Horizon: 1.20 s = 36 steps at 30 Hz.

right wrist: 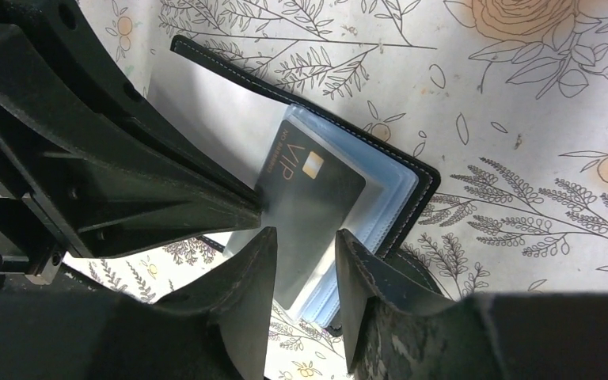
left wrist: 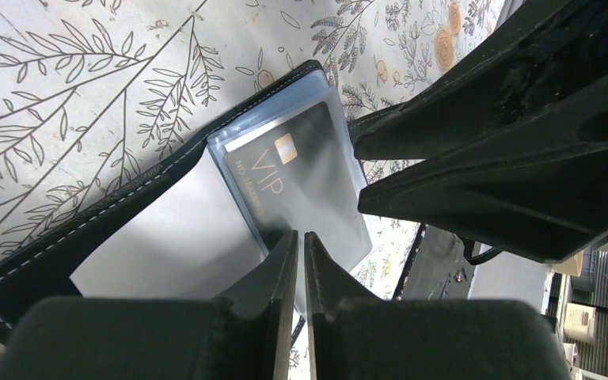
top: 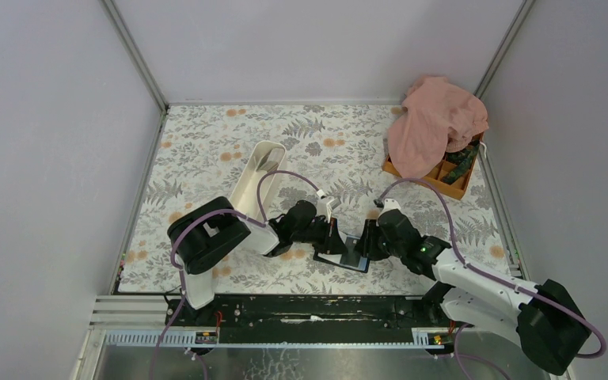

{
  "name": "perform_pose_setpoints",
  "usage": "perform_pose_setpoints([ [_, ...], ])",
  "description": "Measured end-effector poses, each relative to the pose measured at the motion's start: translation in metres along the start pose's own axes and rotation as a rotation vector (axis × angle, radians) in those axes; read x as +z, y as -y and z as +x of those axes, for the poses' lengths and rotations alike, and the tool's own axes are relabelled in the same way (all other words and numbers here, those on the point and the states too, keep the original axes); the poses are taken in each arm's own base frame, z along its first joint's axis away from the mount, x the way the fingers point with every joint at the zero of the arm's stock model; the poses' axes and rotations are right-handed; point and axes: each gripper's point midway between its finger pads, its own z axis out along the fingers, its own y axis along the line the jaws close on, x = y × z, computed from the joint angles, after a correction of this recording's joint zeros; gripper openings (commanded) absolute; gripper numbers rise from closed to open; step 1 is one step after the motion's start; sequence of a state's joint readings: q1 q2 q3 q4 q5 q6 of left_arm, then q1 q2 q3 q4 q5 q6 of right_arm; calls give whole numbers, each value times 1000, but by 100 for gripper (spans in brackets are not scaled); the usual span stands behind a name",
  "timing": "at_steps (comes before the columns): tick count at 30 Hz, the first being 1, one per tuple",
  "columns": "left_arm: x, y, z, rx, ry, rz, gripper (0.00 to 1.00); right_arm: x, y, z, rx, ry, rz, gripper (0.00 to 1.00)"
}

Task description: Take the credit cards out of the card holder

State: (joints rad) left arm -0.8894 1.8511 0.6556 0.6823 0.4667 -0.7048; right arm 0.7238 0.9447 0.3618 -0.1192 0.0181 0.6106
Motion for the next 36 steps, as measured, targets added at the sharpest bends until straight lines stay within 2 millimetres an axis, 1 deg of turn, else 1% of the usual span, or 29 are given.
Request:
perform_pose_setpoints([
  [4, 0, 0, 0, 0, 0, 0, 14, 1, -3, 0, 9, 1, -16, 41],
  [12, 2, 0, 0, 2, 2, 7, 14, 5, -1, 7, 24, -7, -22, 42],
  [21, 2, 0, 0, 3, 3, 9, 13, 1, -2, 5, 28, 8, -34, 42],
  [27, 2, 0, 0, 3, 3, 9, 13, 5, 4, 17, 36, -22, -24, 42],
  [36, 2, 0, 0, 2, 3, 9, 13, 6, 2, 16, 43, -19, -35, 43],
])
